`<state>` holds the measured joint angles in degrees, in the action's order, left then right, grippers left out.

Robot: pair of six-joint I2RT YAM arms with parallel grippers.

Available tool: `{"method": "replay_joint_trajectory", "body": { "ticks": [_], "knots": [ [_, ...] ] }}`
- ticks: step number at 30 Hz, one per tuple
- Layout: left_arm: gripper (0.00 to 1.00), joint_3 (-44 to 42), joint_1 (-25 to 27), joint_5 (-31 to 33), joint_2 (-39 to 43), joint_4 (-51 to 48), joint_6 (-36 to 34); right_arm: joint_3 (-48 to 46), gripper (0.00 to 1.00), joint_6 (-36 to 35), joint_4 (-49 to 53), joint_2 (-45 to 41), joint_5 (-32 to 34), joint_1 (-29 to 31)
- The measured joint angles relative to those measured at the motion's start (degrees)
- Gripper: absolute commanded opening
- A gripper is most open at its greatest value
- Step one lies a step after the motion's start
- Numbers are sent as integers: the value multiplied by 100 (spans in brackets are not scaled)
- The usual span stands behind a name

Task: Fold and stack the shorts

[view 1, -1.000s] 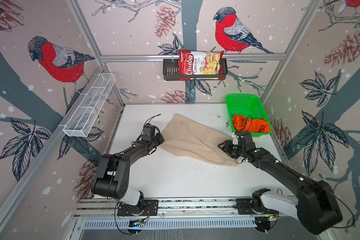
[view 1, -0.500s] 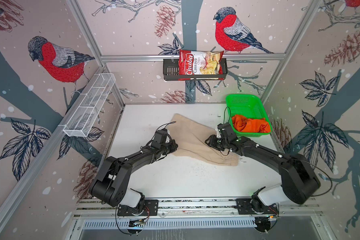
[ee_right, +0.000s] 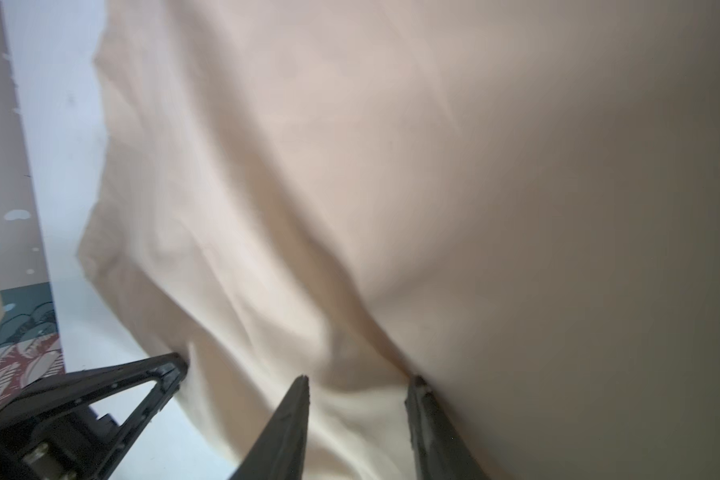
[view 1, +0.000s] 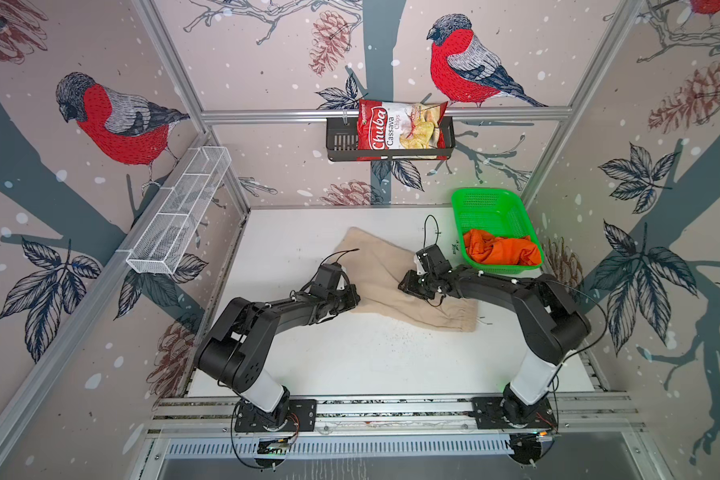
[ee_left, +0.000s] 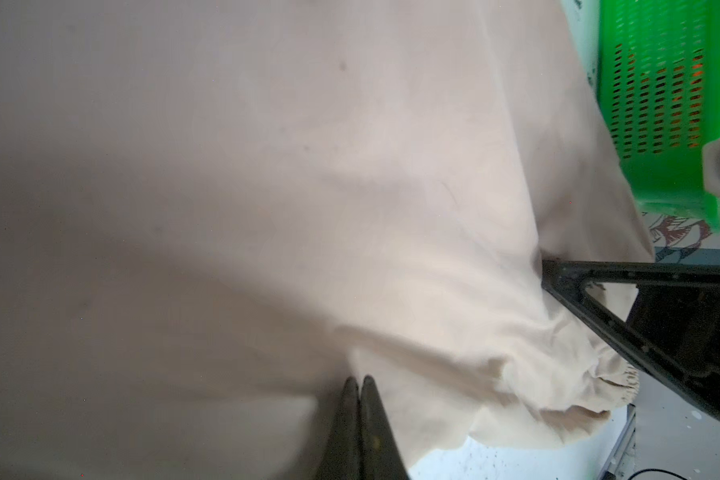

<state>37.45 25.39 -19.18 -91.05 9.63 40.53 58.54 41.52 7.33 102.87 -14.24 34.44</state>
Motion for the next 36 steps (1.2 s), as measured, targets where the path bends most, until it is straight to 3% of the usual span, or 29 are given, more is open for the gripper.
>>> {"method": "replay_joint_trajectory", "body": {
  "ticks": [11, 18, 27, 36],
  "knots": [
    [2, -678, -11, 358, 358, 116, -9, 129, 43, -328, -538, 549, -391, -476],
    [13, -616, -11, 566, 1008, -560, 4, 216, 45, -426, -2, 184, -280, -516],
    [18, -11, -33, 564, 1233, -619, 120, -55, 44, -214, 66, -1191, -55, -11],
    [12, 168, -739, 391, 468, -505, 103, -592, 41, 232, -170, -1034, 4, 693]
  ]
}}
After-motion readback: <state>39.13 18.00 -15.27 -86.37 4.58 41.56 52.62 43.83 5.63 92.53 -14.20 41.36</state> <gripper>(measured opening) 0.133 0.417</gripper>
